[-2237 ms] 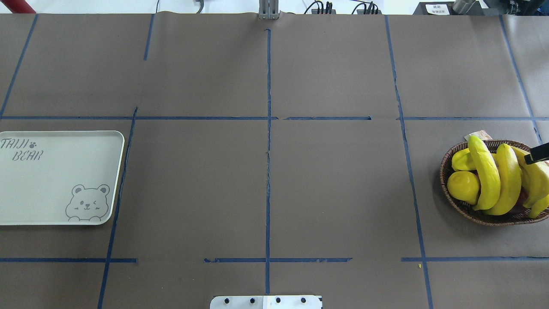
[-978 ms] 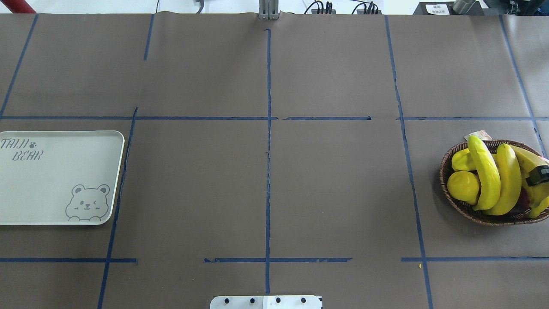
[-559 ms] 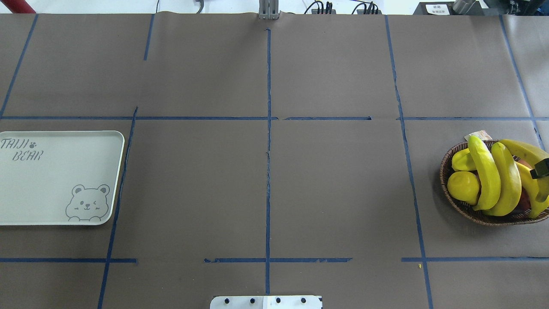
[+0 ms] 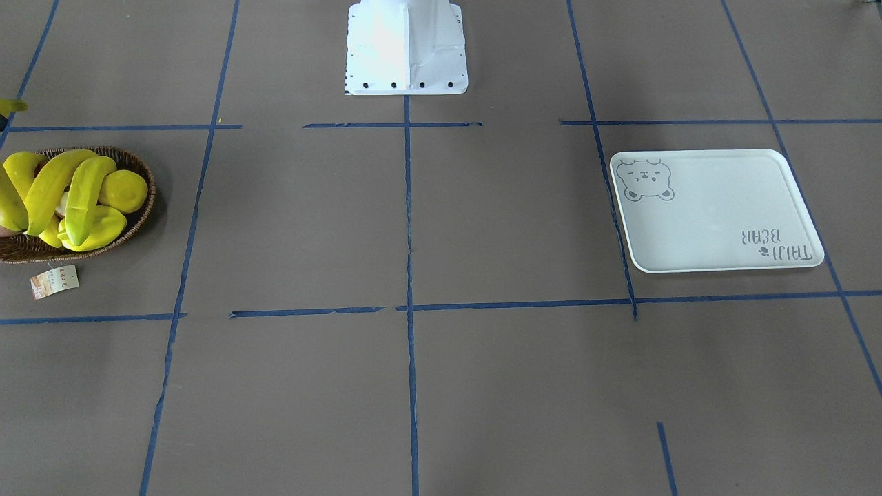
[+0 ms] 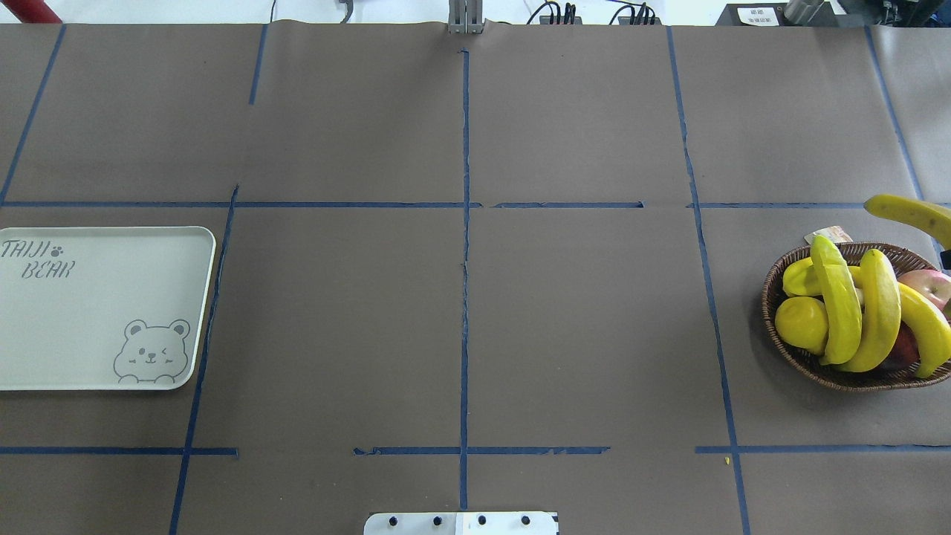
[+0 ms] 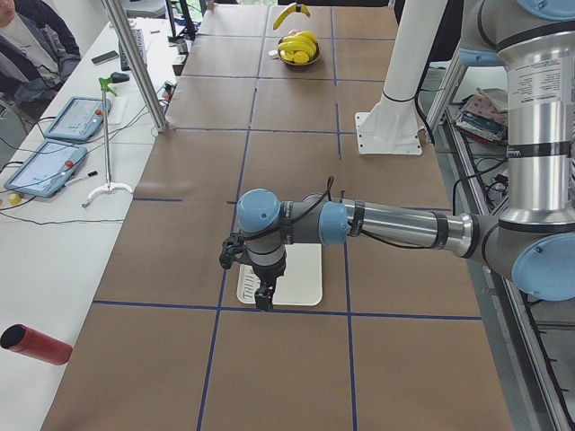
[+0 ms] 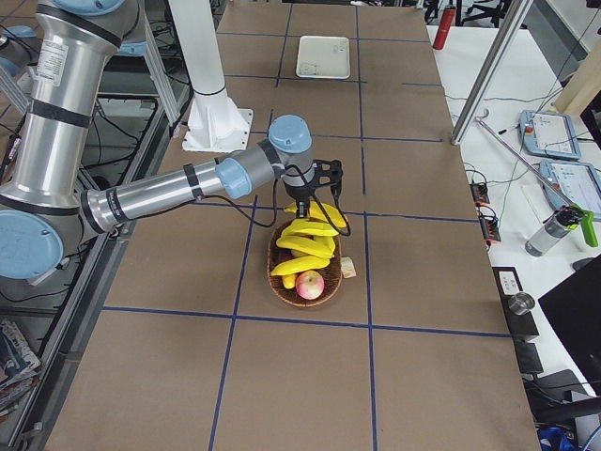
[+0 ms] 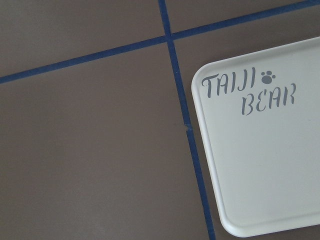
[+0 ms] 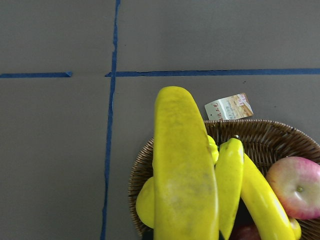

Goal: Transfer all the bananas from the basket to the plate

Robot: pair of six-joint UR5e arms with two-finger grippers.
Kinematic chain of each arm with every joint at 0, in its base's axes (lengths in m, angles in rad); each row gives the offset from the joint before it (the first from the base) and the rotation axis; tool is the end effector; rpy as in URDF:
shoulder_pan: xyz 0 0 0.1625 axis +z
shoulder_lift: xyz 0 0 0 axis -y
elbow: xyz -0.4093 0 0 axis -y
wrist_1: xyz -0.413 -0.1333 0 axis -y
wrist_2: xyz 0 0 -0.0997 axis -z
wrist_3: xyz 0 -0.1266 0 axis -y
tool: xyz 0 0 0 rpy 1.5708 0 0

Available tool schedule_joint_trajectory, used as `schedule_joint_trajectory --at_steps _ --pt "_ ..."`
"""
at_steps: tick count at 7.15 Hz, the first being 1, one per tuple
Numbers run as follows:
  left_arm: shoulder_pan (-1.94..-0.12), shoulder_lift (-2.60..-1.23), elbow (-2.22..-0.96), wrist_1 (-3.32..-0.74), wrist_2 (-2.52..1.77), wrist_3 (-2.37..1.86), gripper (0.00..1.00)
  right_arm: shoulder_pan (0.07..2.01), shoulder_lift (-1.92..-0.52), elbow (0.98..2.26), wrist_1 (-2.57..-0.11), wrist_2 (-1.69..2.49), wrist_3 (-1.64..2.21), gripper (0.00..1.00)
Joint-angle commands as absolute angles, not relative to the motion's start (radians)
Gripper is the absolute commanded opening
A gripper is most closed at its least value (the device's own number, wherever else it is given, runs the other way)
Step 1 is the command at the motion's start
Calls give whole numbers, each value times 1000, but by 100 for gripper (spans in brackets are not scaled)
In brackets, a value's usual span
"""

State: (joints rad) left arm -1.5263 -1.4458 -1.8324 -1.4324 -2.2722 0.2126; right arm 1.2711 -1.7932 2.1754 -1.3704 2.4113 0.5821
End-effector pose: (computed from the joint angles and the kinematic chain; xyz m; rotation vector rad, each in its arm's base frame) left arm -0.0312 -0.4595 0.6093 0.0573 0.7009 0.2458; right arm -0.0875 -0.4153 0.4234 0.1465 -0.9690 0.0147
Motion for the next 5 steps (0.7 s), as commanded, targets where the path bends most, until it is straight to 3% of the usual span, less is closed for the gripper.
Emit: schedule_joint_trajectory --at_steps 1,3,5 --pt "-1520 -1527 -1852 -1515 -2273 212 100 1212 -1624 2168 -1364 2453 725 2" --pt "-1505 -1615 -1818 -1531 -2383 142 100 1073 -1446 2111 -1358 2415 868 2" --pt "-1435 -1652 -1828 -1548 -2535 -189 100 949 -1283 2065 -1359 2354 1038 2"
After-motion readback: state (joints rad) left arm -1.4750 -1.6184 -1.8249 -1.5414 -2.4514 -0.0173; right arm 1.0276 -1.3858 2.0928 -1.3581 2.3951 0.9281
